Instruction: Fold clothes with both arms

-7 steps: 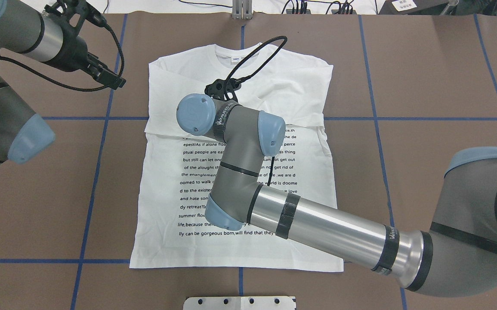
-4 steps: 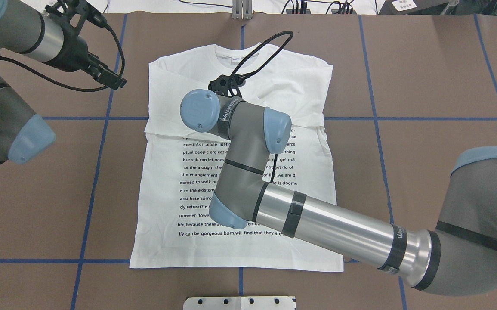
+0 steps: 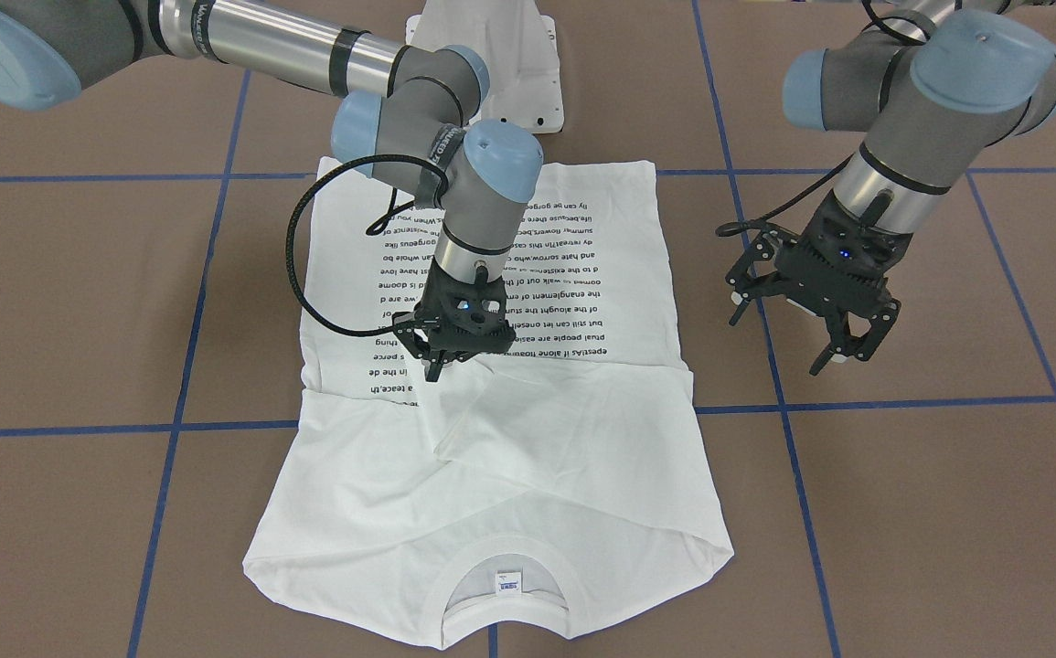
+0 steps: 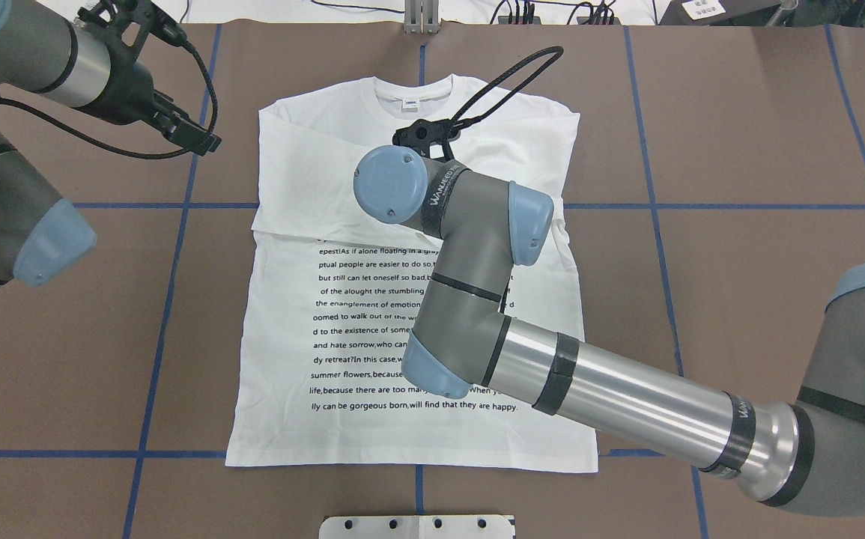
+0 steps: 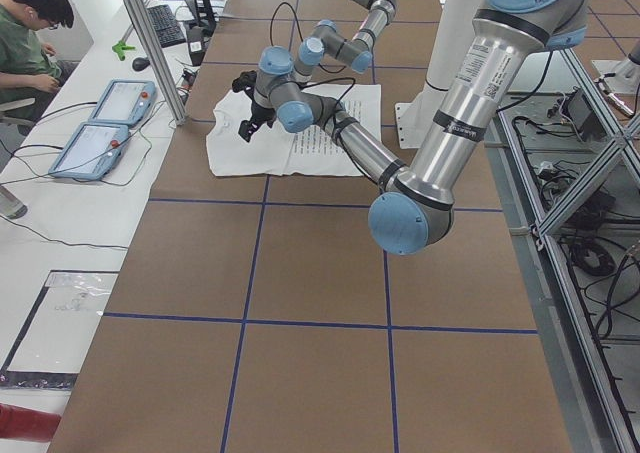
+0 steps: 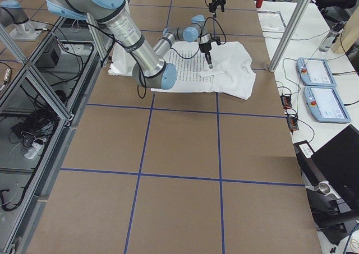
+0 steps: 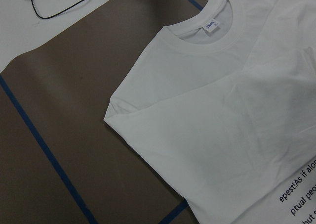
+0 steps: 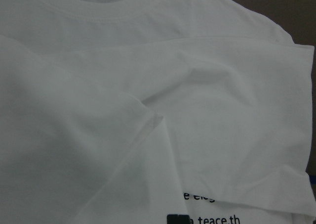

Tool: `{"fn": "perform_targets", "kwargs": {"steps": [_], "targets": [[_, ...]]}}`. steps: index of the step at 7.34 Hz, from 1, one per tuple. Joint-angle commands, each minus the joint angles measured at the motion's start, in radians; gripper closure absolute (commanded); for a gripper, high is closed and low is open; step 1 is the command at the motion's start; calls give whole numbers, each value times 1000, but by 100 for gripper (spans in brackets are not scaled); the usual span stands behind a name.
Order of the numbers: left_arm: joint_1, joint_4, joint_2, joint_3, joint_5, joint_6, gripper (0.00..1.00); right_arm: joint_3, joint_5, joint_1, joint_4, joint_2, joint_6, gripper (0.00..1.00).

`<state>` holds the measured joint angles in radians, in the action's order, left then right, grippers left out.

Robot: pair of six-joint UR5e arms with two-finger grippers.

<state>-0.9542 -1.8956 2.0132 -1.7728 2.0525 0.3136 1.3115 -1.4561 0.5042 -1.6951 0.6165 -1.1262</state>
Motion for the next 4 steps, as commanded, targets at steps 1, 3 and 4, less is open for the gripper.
{"fn": "perform_targets", "kwargs": {"steps": [1, 3, 4], "targets": [[0, 1, -7, -7, 0, 1, 0, -91, 0, -19, 30, -76, -73, 46], [0, 1, -8, -7, 0, 1, 0, -159, 5, -45, 123, -81, -73, 47], [0, 1, -8, -8, 0, 1, 0, -160, 6, -52, 123, -84, -73, 49]]}}
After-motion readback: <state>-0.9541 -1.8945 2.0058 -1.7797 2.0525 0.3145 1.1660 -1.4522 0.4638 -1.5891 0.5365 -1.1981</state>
